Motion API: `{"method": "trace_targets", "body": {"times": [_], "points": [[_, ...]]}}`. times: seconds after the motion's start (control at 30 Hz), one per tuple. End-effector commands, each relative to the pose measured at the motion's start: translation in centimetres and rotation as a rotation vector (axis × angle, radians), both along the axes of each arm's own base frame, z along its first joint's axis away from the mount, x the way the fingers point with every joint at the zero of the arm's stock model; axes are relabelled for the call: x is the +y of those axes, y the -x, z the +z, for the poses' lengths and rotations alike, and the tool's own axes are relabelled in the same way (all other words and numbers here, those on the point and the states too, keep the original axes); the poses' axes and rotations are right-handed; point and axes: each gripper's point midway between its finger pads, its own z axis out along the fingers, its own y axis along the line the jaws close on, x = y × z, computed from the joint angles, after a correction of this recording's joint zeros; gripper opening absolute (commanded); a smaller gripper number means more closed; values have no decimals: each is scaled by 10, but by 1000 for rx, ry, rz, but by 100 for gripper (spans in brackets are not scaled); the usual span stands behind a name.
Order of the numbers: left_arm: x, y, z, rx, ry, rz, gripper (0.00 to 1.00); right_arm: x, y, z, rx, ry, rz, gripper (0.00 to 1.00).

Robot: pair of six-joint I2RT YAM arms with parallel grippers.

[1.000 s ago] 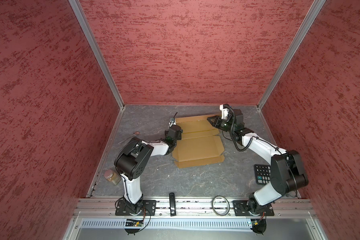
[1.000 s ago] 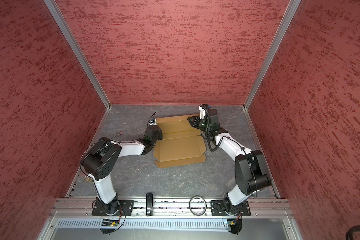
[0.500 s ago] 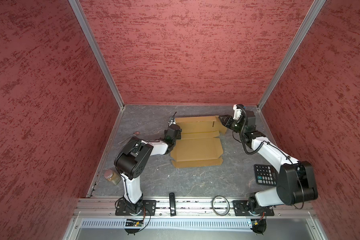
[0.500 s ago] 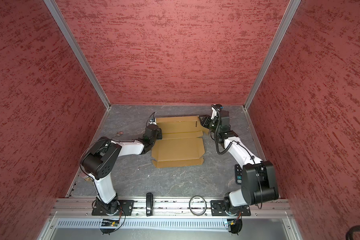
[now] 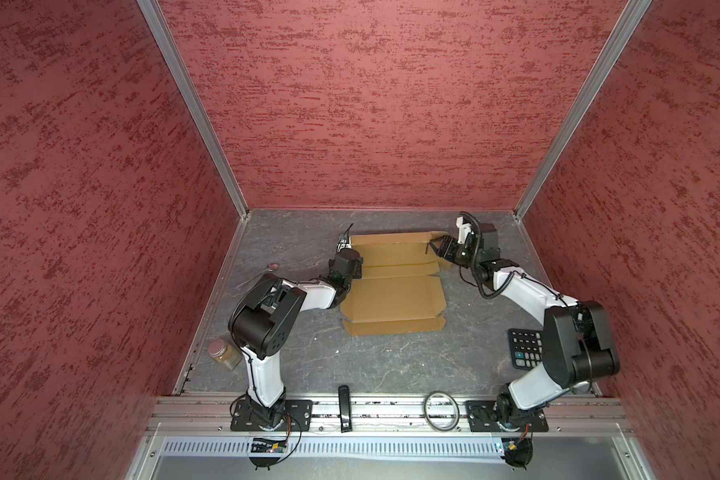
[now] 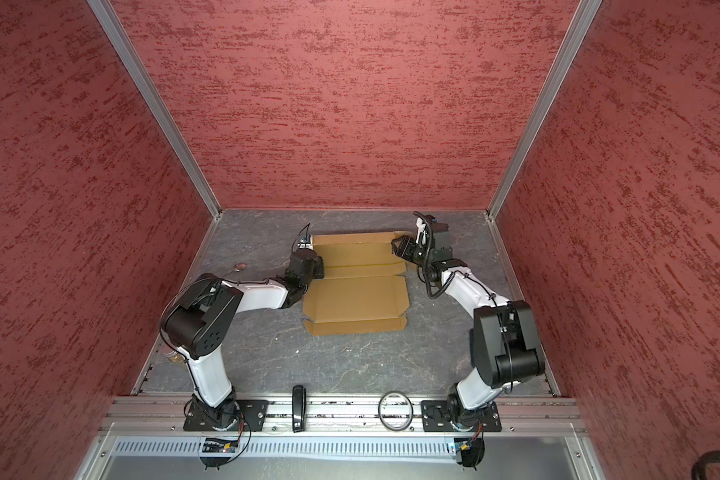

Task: Fold the paper box

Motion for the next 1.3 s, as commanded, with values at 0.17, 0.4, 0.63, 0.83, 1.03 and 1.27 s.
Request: {"method": "trace_targets", "body": {"times": [0.17, 0.4, 0.63, 0.83, 1.03, 1.27], "points": [[-5, 4, -11, 28, -21, -32, 11, 12, -18, 24, -83, -20, 65, 59], [-9, 4, -11, 29, -23, -43, 11, 21, -20, 20, -74, -81, 96, 59], [-16, 4, -11, 29, -33, -56, 10, 30, -17, 10, -57, -116, 104, 57], [-19, 4, -10, 26, -37, -60, 10, 35, -17, 13, -62, -151, 112, 43], [-18, 3, -9, 27, -37, -47, 10, 32, -15, 13, -56, -148, 100, 46], [-8, 2, -11, 36, -54, 4, 8, 12, -3, 14, -48, -48, 21, 59]]}}
